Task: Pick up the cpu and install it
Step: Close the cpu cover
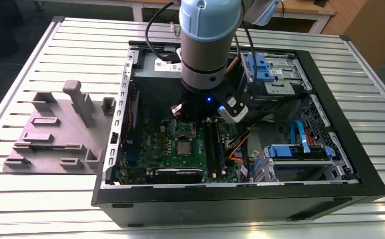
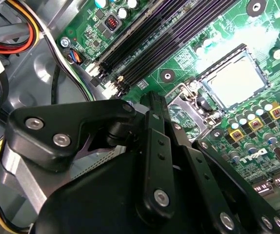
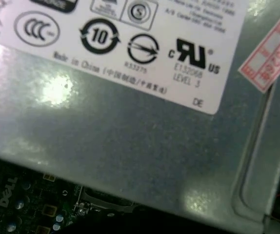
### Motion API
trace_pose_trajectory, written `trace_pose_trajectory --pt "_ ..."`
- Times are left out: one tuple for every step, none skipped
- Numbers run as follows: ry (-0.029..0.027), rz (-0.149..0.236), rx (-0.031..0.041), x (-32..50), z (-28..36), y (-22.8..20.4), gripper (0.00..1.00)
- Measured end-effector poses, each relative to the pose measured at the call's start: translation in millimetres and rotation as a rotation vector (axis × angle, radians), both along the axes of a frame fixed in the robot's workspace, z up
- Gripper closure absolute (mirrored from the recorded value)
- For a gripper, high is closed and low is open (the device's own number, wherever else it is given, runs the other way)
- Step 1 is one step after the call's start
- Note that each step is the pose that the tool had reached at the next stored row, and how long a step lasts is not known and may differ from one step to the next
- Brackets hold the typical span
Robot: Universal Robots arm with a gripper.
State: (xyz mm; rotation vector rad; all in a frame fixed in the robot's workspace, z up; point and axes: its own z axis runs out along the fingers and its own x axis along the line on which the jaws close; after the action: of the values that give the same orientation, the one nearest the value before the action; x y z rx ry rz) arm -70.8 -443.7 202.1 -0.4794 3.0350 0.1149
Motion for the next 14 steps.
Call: trace_pose_trajectory --pt "0.0 0.0 0.0 -0.3 0.0 0.0 0.9" --pt "0.0002 0.0 0.0 -0.5 0.0 0.0 0.9" --pt "0.0002 0.0 -0.0002 -0.6 0.1 -0.1 0.9" --pt "0.0001 0.0 -0.0001 -0.6 0.0 -0.1 0.9" --pt "0.0001 0.0 0.0 -0.6 0.0 0.0 0.9" --pt "0.0 0.0 0.0 -0.7 0.2 0.0 0.9" --pt "0.0001 0.0 -0.0004 -0.7 0.6 -0.1 0.9" --pt "0.0002 0.0 -0.0006 -0.7 1.2 -0.2 0.9" --pt "0.0001 0.0 -0.0004 -0.8 1.7 -0.4 0.9" --pt "0.0 0.0 -0.0003 -0.8 2.0 -0.7 0.9" --pt "0.0001 0.0 -0.0003 -0.7 2.3 -1.2 0.9" --pt "0.0001 0.0 -0.0004 -0.7 2.7 -1.7 0.9" --pt "0.0001 0.0 -0.0004 -0.7 3.0 -2.3 0.9" --pt "0.0001 0.0 -0.0004 -0.7 3.3 -2.9 0.9"
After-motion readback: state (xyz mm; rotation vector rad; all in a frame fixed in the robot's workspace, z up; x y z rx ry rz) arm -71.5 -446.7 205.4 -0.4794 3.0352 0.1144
